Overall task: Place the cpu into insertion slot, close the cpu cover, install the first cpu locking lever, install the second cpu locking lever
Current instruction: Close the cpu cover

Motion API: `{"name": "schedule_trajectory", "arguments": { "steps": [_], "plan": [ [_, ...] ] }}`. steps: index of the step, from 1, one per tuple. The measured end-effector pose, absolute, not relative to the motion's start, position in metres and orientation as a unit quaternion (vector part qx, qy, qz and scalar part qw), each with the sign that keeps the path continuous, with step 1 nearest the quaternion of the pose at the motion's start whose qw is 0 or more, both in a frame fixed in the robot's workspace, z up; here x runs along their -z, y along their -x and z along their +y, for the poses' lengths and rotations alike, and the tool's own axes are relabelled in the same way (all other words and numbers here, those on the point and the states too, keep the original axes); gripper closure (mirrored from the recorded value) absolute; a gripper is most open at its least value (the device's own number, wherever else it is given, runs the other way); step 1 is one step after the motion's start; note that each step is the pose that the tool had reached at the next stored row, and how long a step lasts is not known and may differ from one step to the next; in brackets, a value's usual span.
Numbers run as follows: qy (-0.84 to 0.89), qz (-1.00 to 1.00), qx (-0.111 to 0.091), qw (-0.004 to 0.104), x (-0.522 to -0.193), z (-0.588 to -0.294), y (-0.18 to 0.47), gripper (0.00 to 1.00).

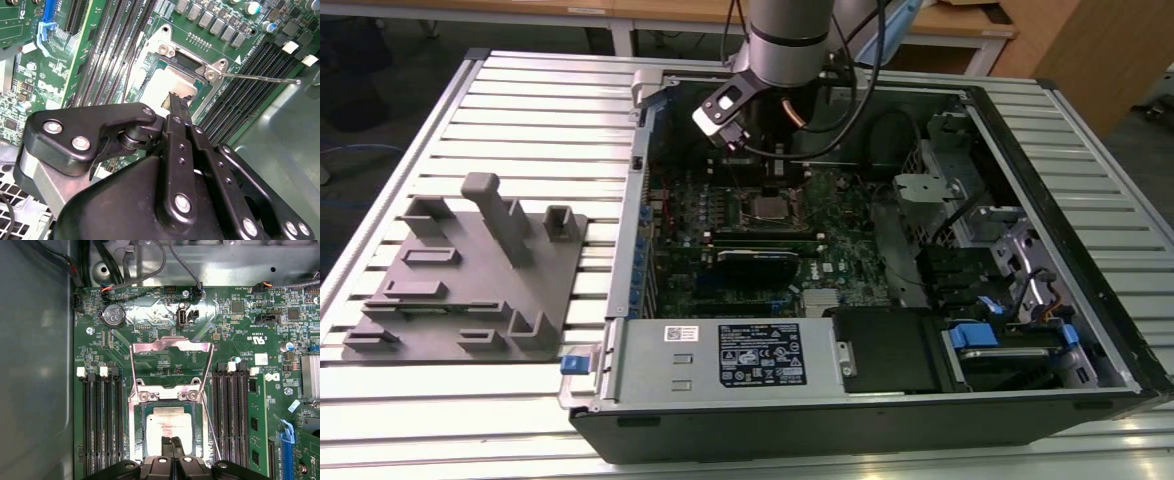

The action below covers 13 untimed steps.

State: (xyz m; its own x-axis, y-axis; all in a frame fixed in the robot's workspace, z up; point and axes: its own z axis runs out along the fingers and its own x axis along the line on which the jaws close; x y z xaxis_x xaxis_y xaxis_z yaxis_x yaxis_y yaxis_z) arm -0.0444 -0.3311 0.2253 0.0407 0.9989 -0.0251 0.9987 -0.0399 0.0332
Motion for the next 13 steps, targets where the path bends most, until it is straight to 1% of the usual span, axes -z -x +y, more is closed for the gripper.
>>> {"name": "schedule_trajectory", "arguments": {
  "steps": [13],
  "plan": [
    [-0.721,0.693,0.000,0.019,-0.2291,-0.3311,0.0444,0.90]
  ]
}}
